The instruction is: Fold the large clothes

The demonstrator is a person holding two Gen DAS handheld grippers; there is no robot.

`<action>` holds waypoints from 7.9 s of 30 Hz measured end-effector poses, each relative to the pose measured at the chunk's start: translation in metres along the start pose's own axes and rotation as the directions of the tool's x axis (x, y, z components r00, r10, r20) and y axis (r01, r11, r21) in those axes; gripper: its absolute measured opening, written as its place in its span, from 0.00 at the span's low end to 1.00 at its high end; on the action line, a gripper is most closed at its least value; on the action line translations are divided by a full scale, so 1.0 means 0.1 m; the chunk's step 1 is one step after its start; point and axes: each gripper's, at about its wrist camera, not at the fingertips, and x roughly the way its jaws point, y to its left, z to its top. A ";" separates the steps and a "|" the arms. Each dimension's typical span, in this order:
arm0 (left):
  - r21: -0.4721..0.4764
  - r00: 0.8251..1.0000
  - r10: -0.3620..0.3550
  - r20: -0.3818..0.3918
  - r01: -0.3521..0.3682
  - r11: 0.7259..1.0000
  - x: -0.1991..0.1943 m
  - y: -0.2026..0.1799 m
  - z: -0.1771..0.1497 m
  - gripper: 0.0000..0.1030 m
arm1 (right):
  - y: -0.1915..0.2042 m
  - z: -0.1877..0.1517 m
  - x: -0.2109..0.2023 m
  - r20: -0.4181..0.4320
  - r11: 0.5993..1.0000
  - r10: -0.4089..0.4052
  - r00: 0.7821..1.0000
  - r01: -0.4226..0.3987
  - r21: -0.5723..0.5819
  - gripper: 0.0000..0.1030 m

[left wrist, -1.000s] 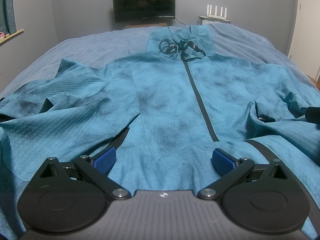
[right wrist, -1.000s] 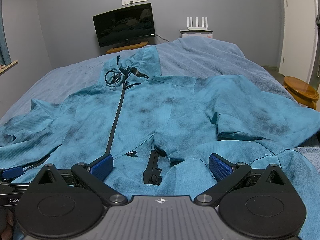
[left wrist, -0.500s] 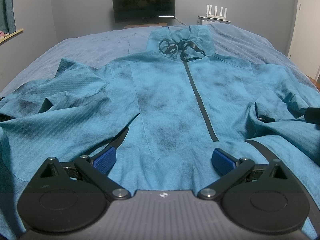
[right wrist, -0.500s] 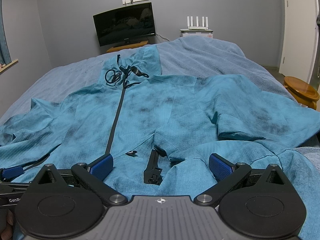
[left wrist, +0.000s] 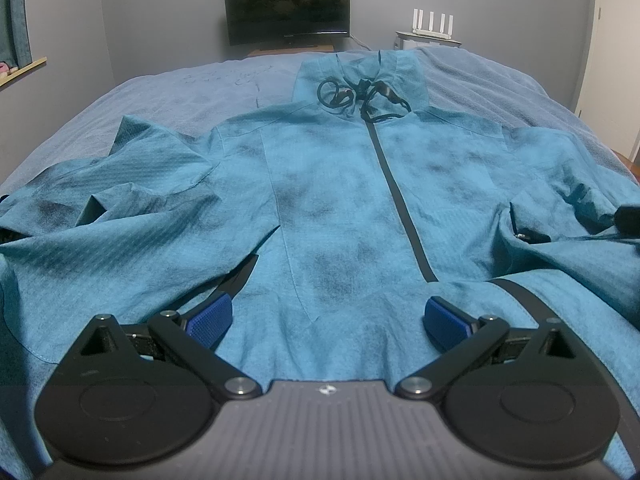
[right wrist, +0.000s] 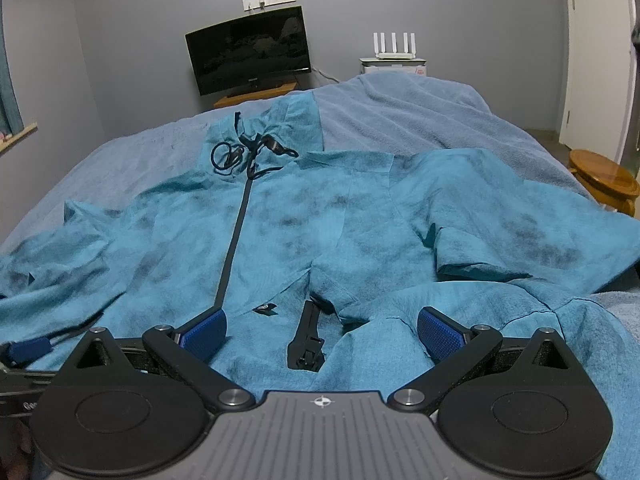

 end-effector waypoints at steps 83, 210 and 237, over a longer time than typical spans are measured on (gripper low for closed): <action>-0.138 0.970 -0.242 0.007 0.241 0.961 -0.06 0.29 0.86 1.00 | 0.65 1.26 1.11 0.095 0.953 0.276 0.956 -0.260 -0.155 0.74; -0.368 0.874 0.483 0.051 -0.433 0.823 0.31 2.87 1.42 1.00 | 0.25 0.76 1.85 0.148 0.981 0.196 0.969 -0.191 -0.044 1.00; -0.820 0.924 0.380 -0.038 -0.246 0.517 0.77 4.60 0.81 0.04 | 0.52 0.62 2.32 -0.022 0.978 0.184 0.983 -0.185 -0.091 1.00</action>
